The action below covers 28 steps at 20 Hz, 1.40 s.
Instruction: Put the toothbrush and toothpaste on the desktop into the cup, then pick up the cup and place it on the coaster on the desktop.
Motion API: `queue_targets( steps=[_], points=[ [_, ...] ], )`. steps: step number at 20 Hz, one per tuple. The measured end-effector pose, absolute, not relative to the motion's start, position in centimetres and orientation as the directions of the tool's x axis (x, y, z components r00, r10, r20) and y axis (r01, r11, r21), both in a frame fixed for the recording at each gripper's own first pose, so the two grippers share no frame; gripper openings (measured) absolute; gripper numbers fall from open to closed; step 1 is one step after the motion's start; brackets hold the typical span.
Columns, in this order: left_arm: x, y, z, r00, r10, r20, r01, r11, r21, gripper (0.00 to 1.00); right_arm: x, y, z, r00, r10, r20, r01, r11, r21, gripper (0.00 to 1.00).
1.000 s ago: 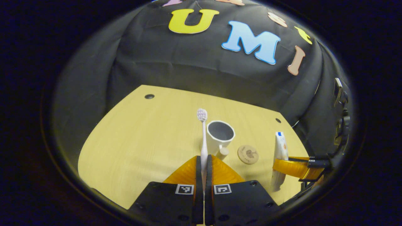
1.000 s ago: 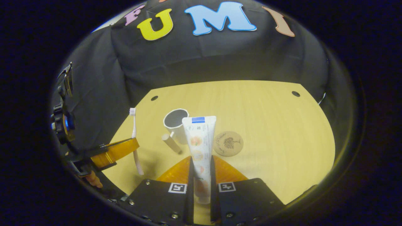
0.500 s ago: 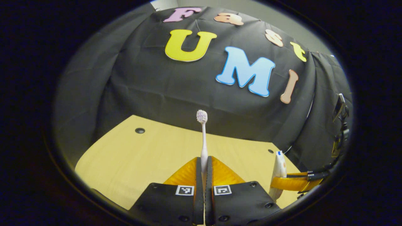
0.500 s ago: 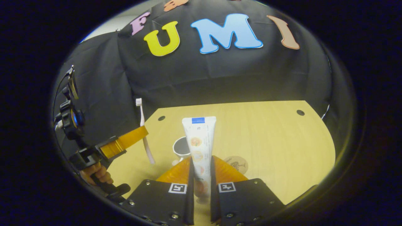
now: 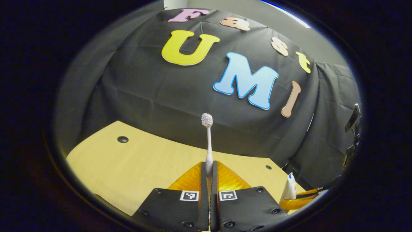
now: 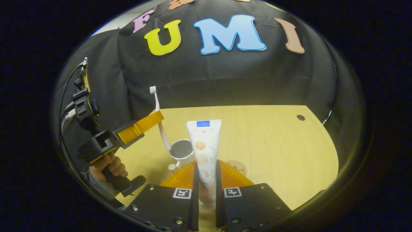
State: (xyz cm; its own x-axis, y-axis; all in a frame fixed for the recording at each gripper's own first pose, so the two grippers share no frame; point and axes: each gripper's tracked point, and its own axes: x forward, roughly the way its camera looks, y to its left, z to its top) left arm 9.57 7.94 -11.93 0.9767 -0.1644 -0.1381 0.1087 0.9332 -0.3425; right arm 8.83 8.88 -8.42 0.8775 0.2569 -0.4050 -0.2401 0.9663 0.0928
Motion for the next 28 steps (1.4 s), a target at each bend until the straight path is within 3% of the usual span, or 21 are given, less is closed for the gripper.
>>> queue_targets(
  steps=[9,10,11,13,14,19,20,21,22,23,27,28],
  points=[
    [10.3,5.5,-18.5,0.954,-0.204,-0.220,0.138,0.949,-0.283,0.09,9.2,8.7,-9.4,0.867,0.243,-0.435,-0.217,0.970,0.109,0.22],
    [10.1,5.5,-18.9,0.951,-0.202,-0.232,0.135,0.951,-0.278,0.14,9.4,8.8,-9.3,0.868,0.246,-0.432,-0.218,0.969,0.114,0.22],
    [9.9,5.6,-19.2,0.951,-0.194,-0.242,0.127,0.956,-0.265,0.09,9.5,9.0,-9.0,0.869,0.251,-0.426,-0.221,0.968,0.120,0.22],
    [9.9,5.7,-19.5,0.949,-0.177,-0.260,0.113,0.963,-0.245,0.14,9.8,9.4,-8.5,0.871,0.263,-0.415,-0.231,0.965,0.127,0.22],
    [9.9,5.7,-19.5,0.946,-0.176,-0.274,0.111,0.965,-0.239,0.10,10.1,9.5,-8.2,0.872,0.266,-0.410,-0.234,0.964,0.128,0.22],
    [8.3,5.3,-21.4,0.912,-0.207,-0.353,0.120,0.960,-0.253,0.14,11.2,10.6,-7.1,0.878,0.290,-0.381,-0.262,0.957,0.125,0.22],
    [8.0,5.4,-21.3,0.909,-0.205,-0.363,0.114,0.960,-0.256,0.22,11.5,10.9,-6.9,0.879,0.295,-0.375,-0.268,0.955,0.123,0.22],
    [7.8,5.4,-21.3,0.905,-0.215,-0.368,0.120,0.957,-0.265,0.19,11.8,11.2,-6.8,0.879,0.301,-0.370,-0.274,0.954,0.125,0.22],
    [7.5,5.7,-21.3,0.905,-0.205,-0.372,0.108,0.958,-0.265,0.29,12.1,11.4,-6.6,0.879,0.308,-0.365,-0.280,0.951,0.130,0.22],
    [7.1,5.8,-20.9,0.906,-0.209,-0.368,0.110,0.956,-0.271,0.31,12.5,11.9,-6.5,0.877,0.318,-0.360,-0.287,0.948,0.137,0.22],
    [5.5,7.2,-19.4,0.916,-0.187,-0.356,0.077,0.951,-0.299,0.59,14.2,13.1,-5.8,0.880,0.344,-0.328,-0.315,0.939,0.138,0.22],
    [5.0,7.7,-19.2,0.918,-0.172,-0.357,0.056,0.948,-0.312,0.71,14.6,13.4,-5.5,0.882,0.347,-0.320,-0.320,0.938,0.134,0.22]
  ],
)
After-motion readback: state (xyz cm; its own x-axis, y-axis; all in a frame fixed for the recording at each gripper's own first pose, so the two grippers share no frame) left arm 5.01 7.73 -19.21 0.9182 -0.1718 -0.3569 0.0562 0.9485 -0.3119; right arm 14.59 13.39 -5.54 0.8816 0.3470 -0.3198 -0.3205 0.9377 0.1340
